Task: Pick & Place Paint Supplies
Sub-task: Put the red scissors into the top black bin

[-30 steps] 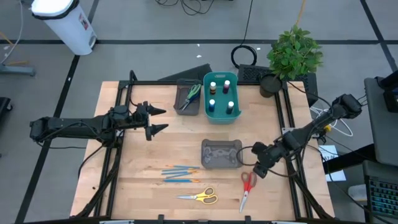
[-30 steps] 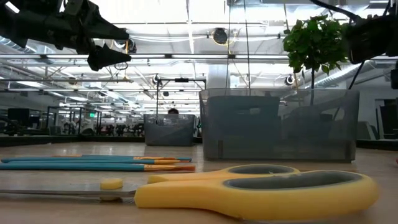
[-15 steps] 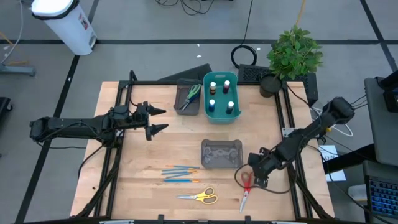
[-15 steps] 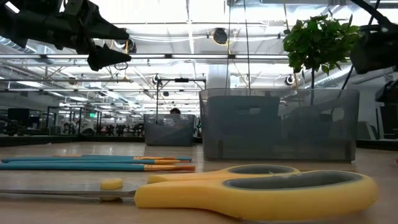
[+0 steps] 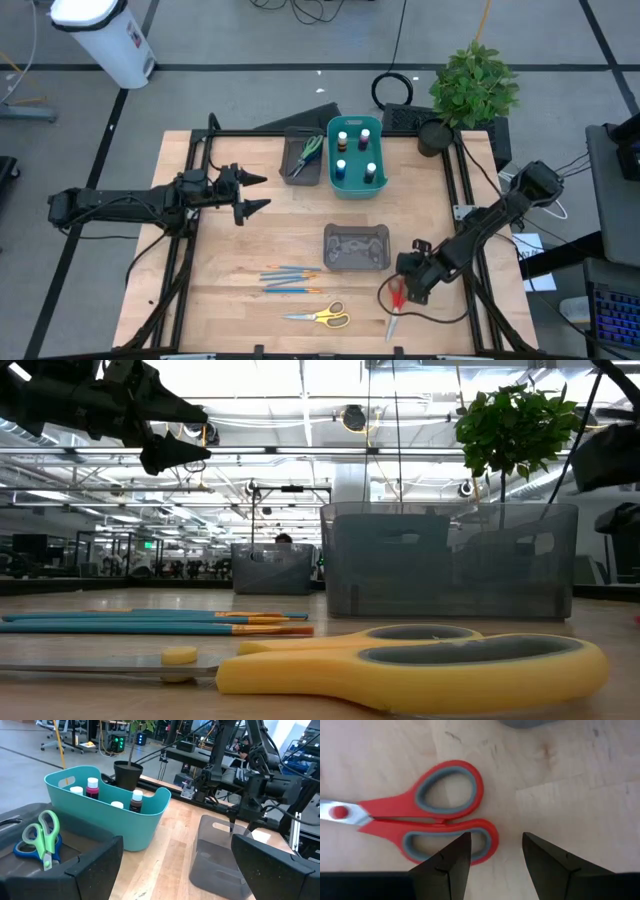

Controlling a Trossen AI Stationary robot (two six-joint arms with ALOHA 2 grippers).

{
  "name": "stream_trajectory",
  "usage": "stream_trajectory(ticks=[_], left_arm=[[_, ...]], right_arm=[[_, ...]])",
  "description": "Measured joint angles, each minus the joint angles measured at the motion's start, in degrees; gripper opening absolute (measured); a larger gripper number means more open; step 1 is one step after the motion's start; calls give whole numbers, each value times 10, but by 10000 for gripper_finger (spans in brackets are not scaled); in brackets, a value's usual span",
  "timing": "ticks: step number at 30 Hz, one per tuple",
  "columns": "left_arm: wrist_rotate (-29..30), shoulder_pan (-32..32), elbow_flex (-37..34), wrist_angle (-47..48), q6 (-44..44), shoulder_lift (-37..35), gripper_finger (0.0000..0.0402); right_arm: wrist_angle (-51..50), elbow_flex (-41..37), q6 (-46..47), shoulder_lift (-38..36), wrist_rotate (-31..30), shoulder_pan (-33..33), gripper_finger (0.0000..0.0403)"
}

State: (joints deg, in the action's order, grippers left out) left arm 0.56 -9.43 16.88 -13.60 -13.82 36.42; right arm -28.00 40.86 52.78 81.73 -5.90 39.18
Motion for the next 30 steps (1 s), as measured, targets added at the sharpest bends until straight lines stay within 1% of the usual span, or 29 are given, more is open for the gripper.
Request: stream_trajectory(ticks=[8, 11, 14, 20, 23, 25, 30], left_arm=[[0, 0, 0, 0, -3, 0, 379], [0, 0, 0, 0, -3, 0, 379], [0, 0, 0, 0, -3, 0, 379], [0, 0, 0, 0, -1, 0, 379], [0, 0, 0, 0, 0, 0, 379], [0, 0, 0, 0, 0, 0, 379], [0, 0, 0, 0, 0, 0, 379]], right_arm=[[-9, 2, -12, 33, -3, 0, 168], [-10, 2, -11, 34, -3, 0, 159], [-12, 2, -11, 34, -4, 0, 132], [-15, 1, -10, 30, -4, -1, 53], [-16, 0, -11, 18, -4, -1, 20], [-18, -1, -10, 5, -2, -1, 11], [-28, -3, -6, -51, 12, 0, 13]])
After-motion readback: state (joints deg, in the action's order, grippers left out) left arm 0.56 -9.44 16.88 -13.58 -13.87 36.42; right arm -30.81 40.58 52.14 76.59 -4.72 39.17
